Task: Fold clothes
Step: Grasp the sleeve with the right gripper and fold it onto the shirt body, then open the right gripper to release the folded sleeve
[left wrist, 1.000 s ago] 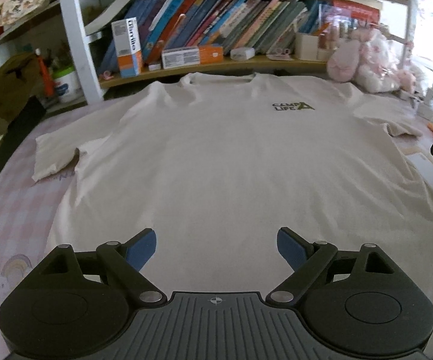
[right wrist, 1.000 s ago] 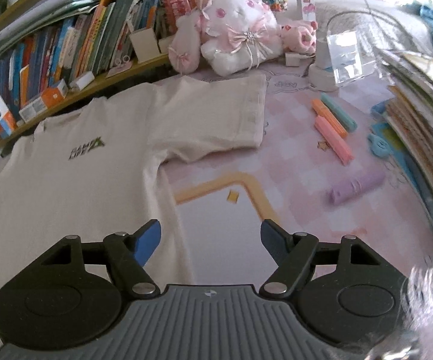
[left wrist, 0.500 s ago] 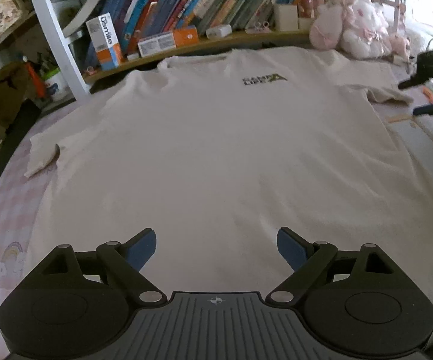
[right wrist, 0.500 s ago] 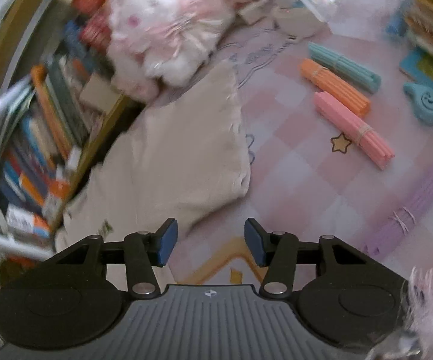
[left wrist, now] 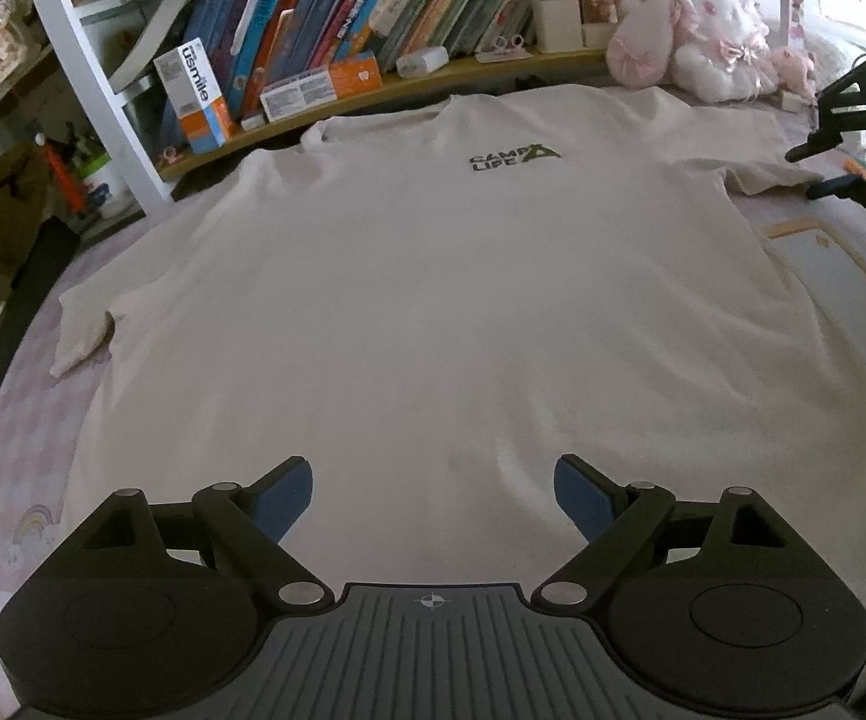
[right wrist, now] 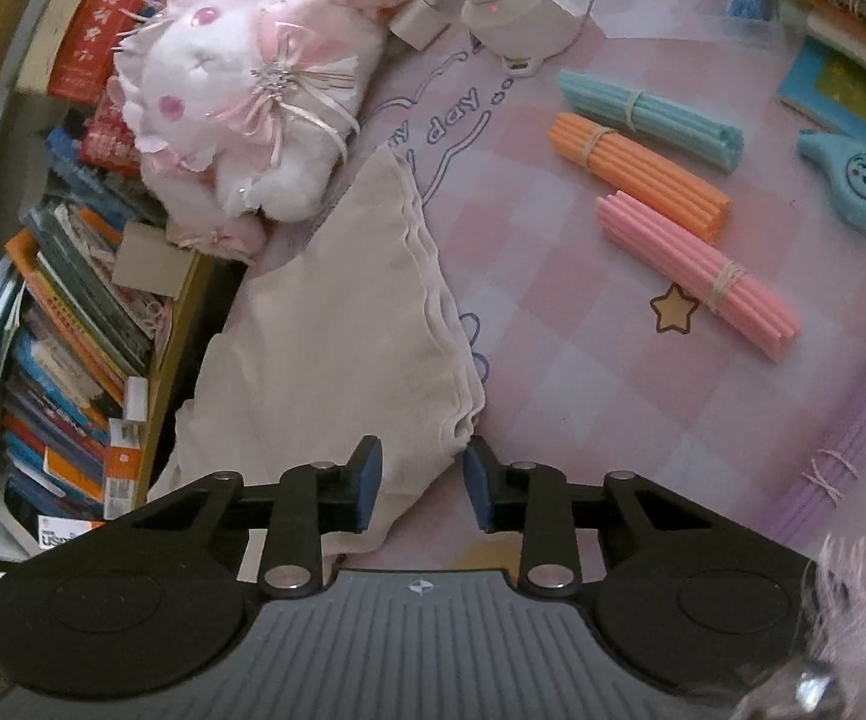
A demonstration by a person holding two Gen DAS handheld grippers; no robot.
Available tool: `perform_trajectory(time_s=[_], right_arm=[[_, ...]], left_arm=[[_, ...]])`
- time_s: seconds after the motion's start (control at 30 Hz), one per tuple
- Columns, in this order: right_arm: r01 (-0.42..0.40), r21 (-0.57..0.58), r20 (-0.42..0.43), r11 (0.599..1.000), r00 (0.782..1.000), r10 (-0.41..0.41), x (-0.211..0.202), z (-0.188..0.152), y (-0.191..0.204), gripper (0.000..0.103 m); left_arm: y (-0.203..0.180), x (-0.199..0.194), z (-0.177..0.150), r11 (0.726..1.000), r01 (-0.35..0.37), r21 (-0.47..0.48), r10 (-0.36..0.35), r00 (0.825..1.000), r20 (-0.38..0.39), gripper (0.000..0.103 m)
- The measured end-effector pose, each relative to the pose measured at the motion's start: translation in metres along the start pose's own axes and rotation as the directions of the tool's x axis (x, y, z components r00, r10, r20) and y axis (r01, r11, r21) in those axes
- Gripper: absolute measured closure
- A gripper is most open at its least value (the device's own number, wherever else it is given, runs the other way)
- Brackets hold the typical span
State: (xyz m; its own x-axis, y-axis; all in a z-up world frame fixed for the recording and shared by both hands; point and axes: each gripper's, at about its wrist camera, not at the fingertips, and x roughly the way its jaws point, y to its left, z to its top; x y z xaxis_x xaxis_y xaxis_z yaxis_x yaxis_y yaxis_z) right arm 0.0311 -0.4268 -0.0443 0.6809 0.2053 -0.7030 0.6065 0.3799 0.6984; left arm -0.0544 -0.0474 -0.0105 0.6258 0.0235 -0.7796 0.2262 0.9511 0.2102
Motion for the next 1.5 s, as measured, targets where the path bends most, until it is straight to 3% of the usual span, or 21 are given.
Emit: perform_trajectory(time_s=[0.17, 0.27, 0.37, 0.47, 0.53, 0.6, 0.7, 0.77, 0.83, 0.87, 0.9, 1.0, 1.13, 1.27, 1.5], right_arm=[[0.041, -0.022, 0.015, 0.999, 0.999, -0.040, 0.005, 0.001, 0.004, 0.093], [0.081, -0.062, 0.061, 0.995, 0.995, -0.077, 0.004, -0.002, 0.013, 0.094], [0.118, -0.199, 0.139, 0.973, 0.986, -0.092, 0.004, -0.006, 0.041, 0.095], [0.160, -0.413, 0.208, 0.897, 0.975, -0.079, 0.010, -0.020, 0.086, 0.095], [0.181, -0.576, 0.223, 0.797, 0.973, -0.060, 0.022, -0.040, 0.122, 0.095], [0.163, -0.739, 0.182, 0.653, 0.983, -0.039, 0.038, -0.074, 0.149, 0.095], [0.081, -0.924, 0.074, 0.373, 0.997, -0.035, 0.065, -0.132, 0.180, 0.095], [0.018, -0.983, 0.008, 0.184, 0.998, -0.055, 0.081, -0.169, 0.197, 0.095], [-0.008, -0.991, -0.022, 0.132, 0.994, -0.104, 0.092, -0.190, 0.190, 0.089], [-0.022, -0.994, -0.036, 0.106, 0.991, -0.129, 0.098, -0.201, 0.186, 0.074], [-0.040, -0.994, -0.054, 0.100, 0.988, -0.143, 0.101, -0.208, 0.182, 0.062], [-0.118, -0.969, -0.142, 0.219, 0.985, -0.100, 0.093, -0.200, 0.170, 0.059], [-0.126, -0.944, -0.153, 0.306, 0.986, -0.064, 0.084, -0.189, 0.169, 0.057], [-0.113, -0.930, -0.133, 0.349, 0.990, -0.034, 0.079, -0.180, 0.175, 0.055], [-0.100, -0.925, -0.130, 0.367, 0.990, -0.057, 0.075, -0.190, 0.164, 0.051]], left_arm=[[0.002, 0.002, 0.000, 1.000, 0.004, -0.003, -0.004, 1.000, -0.002, 0.013], [0.005, 0.003, -0.002, 1.000, 0.007, 0.000, -0.007, 1.000, 0.002, 0.013], [0.013, 0.003, -0.007, 1.000, 0.003, -0.009, -0.003, 1.000, 0.002, 0.013], [0.025, 0.002, -0.012, 1.000, -0.008, -0.030, 0.008, 1.000, 0.001, 0.013], [0.036, 0.002, -0.017, 0.998, -0.020, -0.051, 0.020, 1.000, -0.003, 0.013], [0.047, 0.002, -0.021, 0.997, -0.032, -0.072, 0.032, 0.999, -0.008, 0.013], [0.062, 0.003, -0.028, 0.993, -0.048, -0.105, 0.047, 0.999, -0.018, 0.013], [0.072, 0.005, -0.031, 0.990, -0.054, -0.127, 0.051, 0.998, -0.026, 0.013], [0.080, 0.006, -0.034, 0.988, -0.057, -0.142, 0.053, 0.998, -0.031, 0.013], [0.082, 0.006, -0.035, 0.988, -0.059, -0.146, 0.055, 0.998, -0.030, 0.013], [0.085, 0.006, -0.036, 0.987, -0.060, -0.148, 0.056, 0.998, -0.031, 0.013], [0.090, 0.009, -0.038, 0.986, -0.059, -0.155, 0.053, 0.998, -0.039, 0.013], [0.093, 0.012, -0.039, 0.986, -0.053, -0.157, 0.047, 0.998, -0.038, 0.013], [0.094, 0.013, -0.040, 0.988, -0.046, -0.147, 0.041, 0.999, -0.034, 0.013], [0.097, 0.015, -0.037, 0.985, -0.046, -0.166, 0.042, 0.999, -0.025, 0.013]])
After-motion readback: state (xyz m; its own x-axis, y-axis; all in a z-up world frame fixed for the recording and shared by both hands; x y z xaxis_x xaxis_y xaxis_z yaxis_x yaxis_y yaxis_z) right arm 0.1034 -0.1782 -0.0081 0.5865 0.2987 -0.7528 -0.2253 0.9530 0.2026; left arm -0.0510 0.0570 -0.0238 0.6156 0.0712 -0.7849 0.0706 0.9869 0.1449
